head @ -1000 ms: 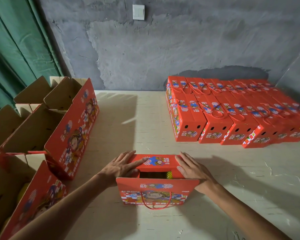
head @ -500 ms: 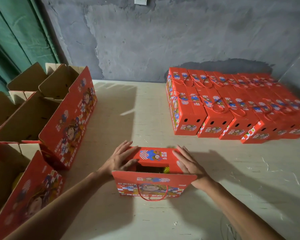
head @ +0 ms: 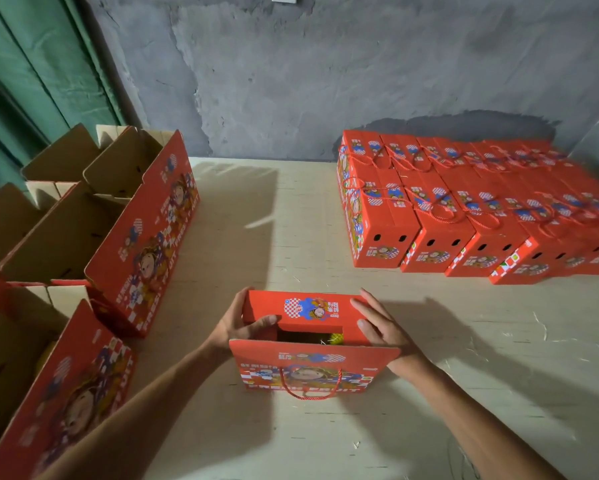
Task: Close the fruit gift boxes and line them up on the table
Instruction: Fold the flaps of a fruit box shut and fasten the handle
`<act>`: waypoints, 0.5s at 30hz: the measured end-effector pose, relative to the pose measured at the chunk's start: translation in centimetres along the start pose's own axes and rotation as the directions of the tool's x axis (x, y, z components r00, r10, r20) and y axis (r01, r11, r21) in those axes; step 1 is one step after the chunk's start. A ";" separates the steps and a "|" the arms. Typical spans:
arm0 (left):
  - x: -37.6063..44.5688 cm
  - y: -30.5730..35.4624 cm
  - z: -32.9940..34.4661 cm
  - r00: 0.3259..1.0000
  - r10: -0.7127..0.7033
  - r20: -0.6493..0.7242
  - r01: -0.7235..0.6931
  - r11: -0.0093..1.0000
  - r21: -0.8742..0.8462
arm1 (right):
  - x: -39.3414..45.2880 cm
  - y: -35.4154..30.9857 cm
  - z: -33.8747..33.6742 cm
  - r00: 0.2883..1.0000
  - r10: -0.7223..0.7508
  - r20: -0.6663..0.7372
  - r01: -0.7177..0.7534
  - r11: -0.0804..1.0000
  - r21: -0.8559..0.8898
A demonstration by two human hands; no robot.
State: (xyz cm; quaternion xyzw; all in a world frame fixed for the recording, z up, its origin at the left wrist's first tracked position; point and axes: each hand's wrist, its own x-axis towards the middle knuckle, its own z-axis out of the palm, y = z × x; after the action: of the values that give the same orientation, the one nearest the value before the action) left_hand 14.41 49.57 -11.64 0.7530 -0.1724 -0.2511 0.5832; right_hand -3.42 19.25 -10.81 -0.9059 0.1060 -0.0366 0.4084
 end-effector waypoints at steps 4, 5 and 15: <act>-0.2 0.0 0.6 0.994 -0.099 0.045 0.107 0.960 -0.257 | -0.3 -0.7 0.0 0.999 0.032 -0.025 -0.030 0.996 0.082; -0.3 -0.1 0.8 0.993 -0.104 0.053 0.115 0.944 -0.308 | -0.4 -0.8 0.0 0.999 0.039 -0.036 -0.034 0.993 0.109; -1.0 0.9 0.7 0.997 -0.072 -0.033 0.062 0.967 -0.246 | -0.6 0.4 0.9 0.978 0.115 -0.176 -0.047 0.936 0.348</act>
State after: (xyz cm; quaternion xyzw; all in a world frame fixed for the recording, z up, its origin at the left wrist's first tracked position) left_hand 13.23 49.31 -10.73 0.6859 -0.1026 -0.2743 0.6662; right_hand -3.90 19.81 -11.71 -0.8080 0.1747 -0.1256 0.5485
